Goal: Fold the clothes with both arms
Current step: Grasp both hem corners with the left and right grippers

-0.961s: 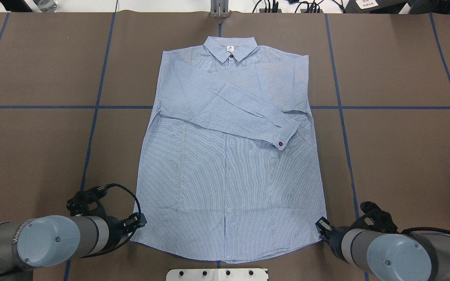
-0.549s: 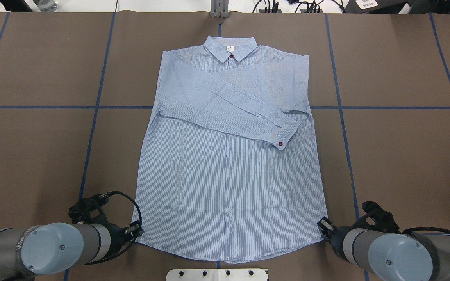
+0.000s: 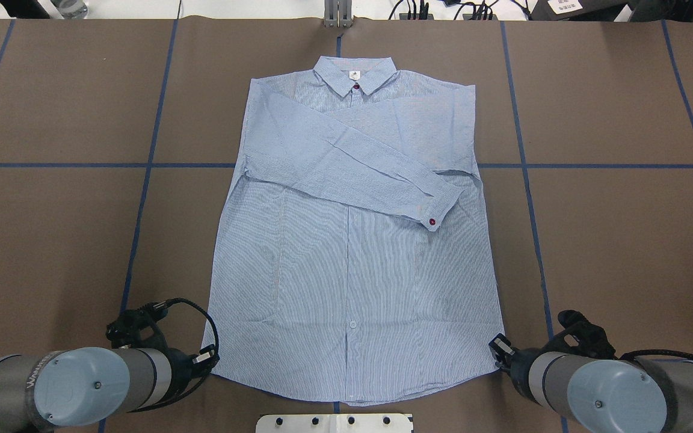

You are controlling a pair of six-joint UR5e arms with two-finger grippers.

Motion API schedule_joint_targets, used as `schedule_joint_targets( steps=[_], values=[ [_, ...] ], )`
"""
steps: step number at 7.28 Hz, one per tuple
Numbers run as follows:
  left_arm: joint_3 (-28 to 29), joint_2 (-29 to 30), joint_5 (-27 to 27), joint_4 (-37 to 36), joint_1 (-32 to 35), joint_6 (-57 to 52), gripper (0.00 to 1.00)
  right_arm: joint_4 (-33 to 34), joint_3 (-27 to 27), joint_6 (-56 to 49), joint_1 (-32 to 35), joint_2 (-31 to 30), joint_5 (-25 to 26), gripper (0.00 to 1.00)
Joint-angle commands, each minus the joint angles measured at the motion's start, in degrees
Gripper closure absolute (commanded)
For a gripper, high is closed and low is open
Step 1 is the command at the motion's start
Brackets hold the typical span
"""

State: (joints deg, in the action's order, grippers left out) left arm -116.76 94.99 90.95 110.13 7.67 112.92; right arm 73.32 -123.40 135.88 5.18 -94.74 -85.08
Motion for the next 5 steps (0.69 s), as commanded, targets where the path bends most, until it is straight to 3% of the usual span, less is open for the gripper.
schedule_joint_targets(
  steps=[1, 5],
  values=[
    [-0.3, -0.1, -0.1, 0.0, 0.8, 0.0, 1.00, 0.1, 0.0, 0.0, 0.1, -0.5, 0.0, 1.00],
    [-7.9, -2.3, 0.0, -0.9, 1.4, 0.2, 1.00, 0.0, -2.3, 0.0, 0.3, -2.0, -0.2, 1.00]
  ],
)
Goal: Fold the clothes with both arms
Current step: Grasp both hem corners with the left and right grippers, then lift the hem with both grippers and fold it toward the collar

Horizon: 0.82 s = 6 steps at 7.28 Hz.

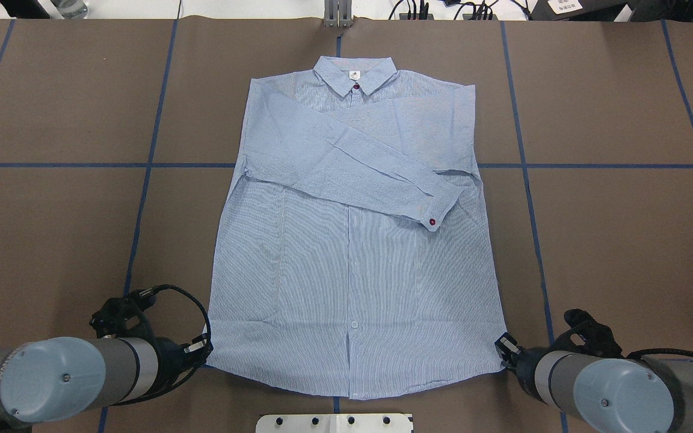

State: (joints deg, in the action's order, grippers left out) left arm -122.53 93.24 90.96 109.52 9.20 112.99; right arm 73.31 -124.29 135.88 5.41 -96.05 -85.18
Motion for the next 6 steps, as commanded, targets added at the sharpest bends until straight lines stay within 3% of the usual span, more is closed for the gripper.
schedule_joint_targets(
  steps=[1, 4, 6],
  values=[
    [-2.8, -0.5, 0.0, -0.3, -0.8, 2.7, 1.00, 0.0, -3.4, 0.0, 0.0, -1.7, -0.9, 1.00],
    [-9.2, -0.3, 0.4, -0.4, 0.3, 5.0, 1.00, 0.1, -8.4, 0.1, 1.3, -3.7, -1.6, 1.00],
    [-9.0, 2.4, 0.7, -0.5, 4.5, 4.8, 1.00, 0.1, -8.4, 0.0, 8.1, -2.0, -2.9, 1.00]
  ],
)
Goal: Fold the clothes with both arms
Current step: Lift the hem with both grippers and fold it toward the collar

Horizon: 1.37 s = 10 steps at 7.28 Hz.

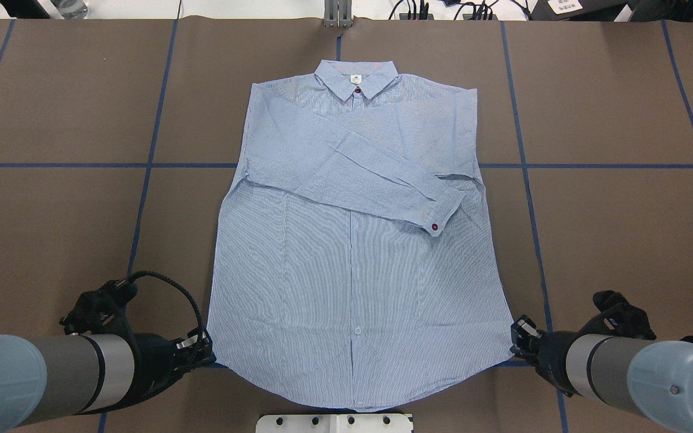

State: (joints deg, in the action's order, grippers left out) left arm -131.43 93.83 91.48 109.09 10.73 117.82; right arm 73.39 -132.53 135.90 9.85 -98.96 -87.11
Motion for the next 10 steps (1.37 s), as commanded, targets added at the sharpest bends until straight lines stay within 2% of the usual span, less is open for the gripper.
schedule_joint_targets(
  steps=[1, 2, 5, 7, 8, 9, 10],
  values=[
    [0.3, 3.8, 1.4, -0.2, 6.5, -0.4, 1.00, 0.2, -0.1, 0.0, 8.4, 2.9, -4.1, 1.00],
    [0.7, 3.9, 3.9, -0.1, 10.2, -0.7, 1.00, 0.1, -0.1, -0.1, 12.3, 2.9, -7.2, 1.00],
    [2.1, 4.2, 8.7, -0.1, 20.4, -3.8, 1.00, 0.3, 0.4, -0.3, 19.5, 4.3, -11.0, 1.00],
    [3.5, 4.4, 9.2, 0.0, 23.2, -4.6, 1.00, 0.5, 4.6, -1.0, 25.3, 8.0, -14.8, 1.00],
    [6.2, 7.1, 9.2, 0.0, 24.4, -4.6, 1.00, 5.9, 6.6, -1.8, 26.9, 13.0, -15.1, 1.00],
    [8.9, 9.8, 9.2, 0.0, 25.6, -4.6, 1.00, 15.2, 7.3, -3.1, 27.9, 20.1, -15.1, 1.00],
    [12.0, 12.0, 9.2, 0.4, 27.0, -4.7, 1.00, 21.3, 9.4, -4.6, 28.3, 25.3, -14.6, 1.00]
  ],
)
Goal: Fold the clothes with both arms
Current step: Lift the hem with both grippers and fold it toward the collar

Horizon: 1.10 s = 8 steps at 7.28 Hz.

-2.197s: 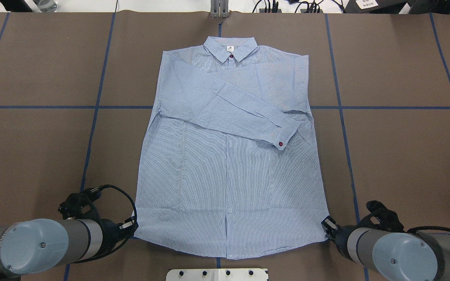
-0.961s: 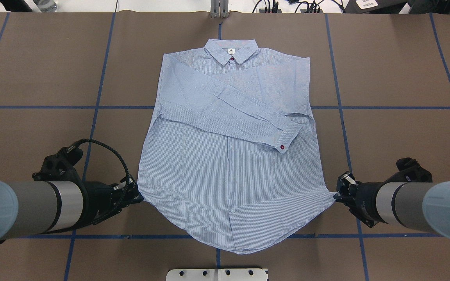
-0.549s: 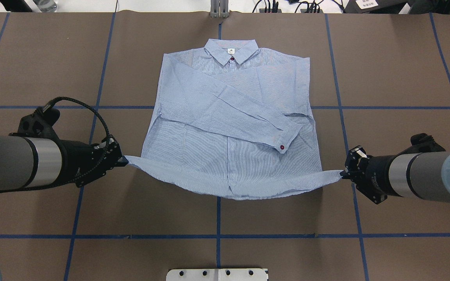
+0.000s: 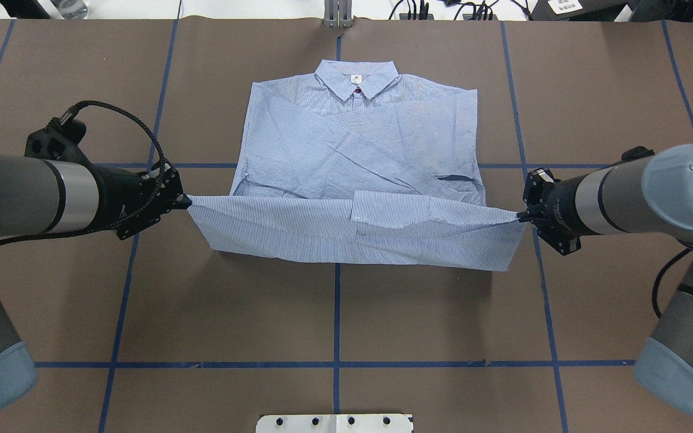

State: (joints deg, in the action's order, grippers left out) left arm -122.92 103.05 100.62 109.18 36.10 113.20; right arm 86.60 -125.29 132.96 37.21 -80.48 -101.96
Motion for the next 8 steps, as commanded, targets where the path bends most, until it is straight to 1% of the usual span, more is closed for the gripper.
schedule_joint_targets(
  steps=[1, 2, 3, 5, 6, 7, 8],
  values=[
    [7.6, 6.0, 0.0, 0.6, 3.0, -0.3, 1.00, 8.1, 4.3, -3.4, 1.2, 7.2, 0.4, 1.00],
    [10.7, 8.5, 0.0, 0.7, 3.8, -0.9, 1.00, 8.1, 5.0, -7.1, 1.9, 7.7, 0.4, 1.00],
    [12.7, 9.8, 0.0, 0.7, 5.0, -1.1, 1.00, 7.9, 7.3, -8.6, 2.7, 8.3, 0.4, 1.00],
    [19.3, 14.4, 0.0, 1.2, 7.0, -2.3, 1.00, 8.0, 12.2, -12.8, 5.7, 11.1, 0.0, 1.00],
    [24.2, 16.3, 0.0, 5.3, 8.3, -2.3, 1.00, 8.0, 15.7, -14.5, 7.2, 13.8, -0.1, 1.00],
    [28.1, 16.6, 0.0, 9.8, 9.4, -2.2, 1.00, 8.0, 18.3, -14.7, 8.5, 15.4, -0.3, 1.00],
    [32.4, 19.2, 0.0, 11.7, 10.9, -2.2, 1.00, 8.0, 21.0, -16.4, 9.6, 17.1, -0.3, 1.00]
  ],
)
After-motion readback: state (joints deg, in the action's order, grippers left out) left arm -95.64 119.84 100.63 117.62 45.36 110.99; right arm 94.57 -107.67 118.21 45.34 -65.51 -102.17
